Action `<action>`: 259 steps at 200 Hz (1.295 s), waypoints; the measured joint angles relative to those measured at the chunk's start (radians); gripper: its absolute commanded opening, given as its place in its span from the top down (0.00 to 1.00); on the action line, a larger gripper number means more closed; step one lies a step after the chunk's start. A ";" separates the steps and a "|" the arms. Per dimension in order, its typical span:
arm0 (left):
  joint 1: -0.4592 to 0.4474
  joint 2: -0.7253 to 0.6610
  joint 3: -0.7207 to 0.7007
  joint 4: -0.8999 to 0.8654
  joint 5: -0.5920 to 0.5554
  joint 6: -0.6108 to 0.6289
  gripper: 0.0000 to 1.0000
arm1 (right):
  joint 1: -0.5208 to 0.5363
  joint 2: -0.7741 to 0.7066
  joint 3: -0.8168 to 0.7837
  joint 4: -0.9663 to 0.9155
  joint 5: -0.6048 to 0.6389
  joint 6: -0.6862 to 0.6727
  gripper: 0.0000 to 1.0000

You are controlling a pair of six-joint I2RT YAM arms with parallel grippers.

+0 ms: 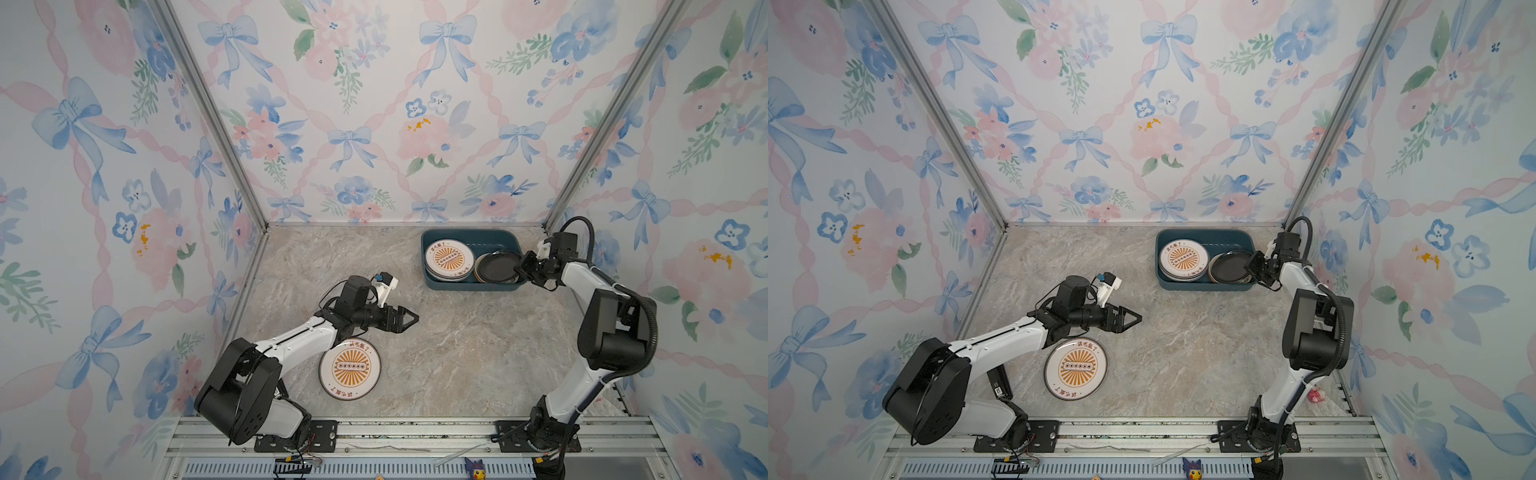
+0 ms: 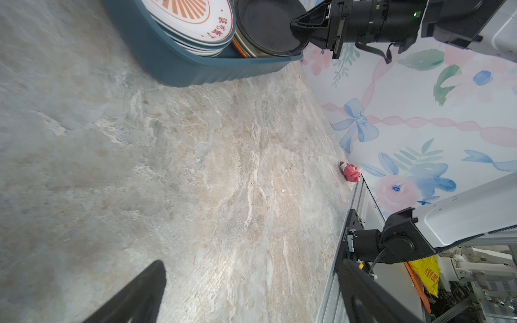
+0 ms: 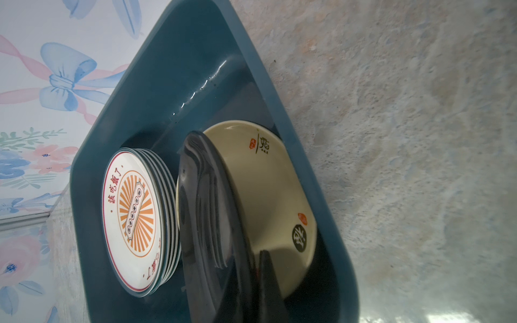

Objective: Place the plates into the plastic bin on the countertop
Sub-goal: Place the plate in the plastic bin.

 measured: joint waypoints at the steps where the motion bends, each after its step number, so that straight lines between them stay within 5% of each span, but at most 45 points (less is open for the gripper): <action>1: 0.000 0.000 0.000 0.000 0.000 0.000 0.02 | 0.000 0.002 0.001 0.000 0.000 0.000 1.00; 54: 0.001 0.002 0.000 0.000 -0.003 0.000 0.02 | 0.000 0.031 0.016 -0.002 0.021 0.002 0.96; 117: 0.003 0.017 0.000 0.000 -0.004 0.003 0.02 | 0.000 0.035 0.019 -0.035 0.050 -0.005 0.69; 259: 0.006 0.017 0.000 0.000 -0.004 0.003 0.03 | 0.003 0.041 0.050 -0.092 0.096 -0.032 0.58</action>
